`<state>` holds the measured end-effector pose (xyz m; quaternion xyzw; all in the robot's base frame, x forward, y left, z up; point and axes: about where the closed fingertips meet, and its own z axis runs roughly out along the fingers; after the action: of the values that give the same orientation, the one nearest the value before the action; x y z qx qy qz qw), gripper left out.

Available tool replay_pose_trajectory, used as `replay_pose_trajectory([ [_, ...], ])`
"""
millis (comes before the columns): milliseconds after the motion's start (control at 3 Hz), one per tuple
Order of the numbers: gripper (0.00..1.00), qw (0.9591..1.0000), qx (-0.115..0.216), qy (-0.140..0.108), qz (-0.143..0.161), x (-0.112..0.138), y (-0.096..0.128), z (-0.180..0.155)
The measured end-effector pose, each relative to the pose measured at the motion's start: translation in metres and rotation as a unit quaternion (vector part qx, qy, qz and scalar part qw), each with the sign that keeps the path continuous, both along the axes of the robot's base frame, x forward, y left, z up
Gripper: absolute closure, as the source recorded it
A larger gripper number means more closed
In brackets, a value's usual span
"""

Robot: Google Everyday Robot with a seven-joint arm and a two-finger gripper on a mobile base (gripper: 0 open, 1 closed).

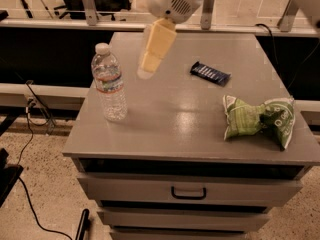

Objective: Knock water bottle over

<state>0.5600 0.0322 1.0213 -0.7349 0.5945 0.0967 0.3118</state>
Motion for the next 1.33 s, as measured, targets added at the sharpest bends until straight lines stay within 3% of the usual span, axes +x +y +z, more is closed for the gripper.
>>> replay_pose_trajectory([
  [333,0.0,0.9991,0.035,0.022,0.014,0.012,0.039,-0.011],
  [1000,0.0,0.9947,0.067,0.074,0.027,0.016,0.073,-0.041],
  [1333,0.17,0.9923,0.077,0.092,0.033,0.014,0.077,-0.05],
])
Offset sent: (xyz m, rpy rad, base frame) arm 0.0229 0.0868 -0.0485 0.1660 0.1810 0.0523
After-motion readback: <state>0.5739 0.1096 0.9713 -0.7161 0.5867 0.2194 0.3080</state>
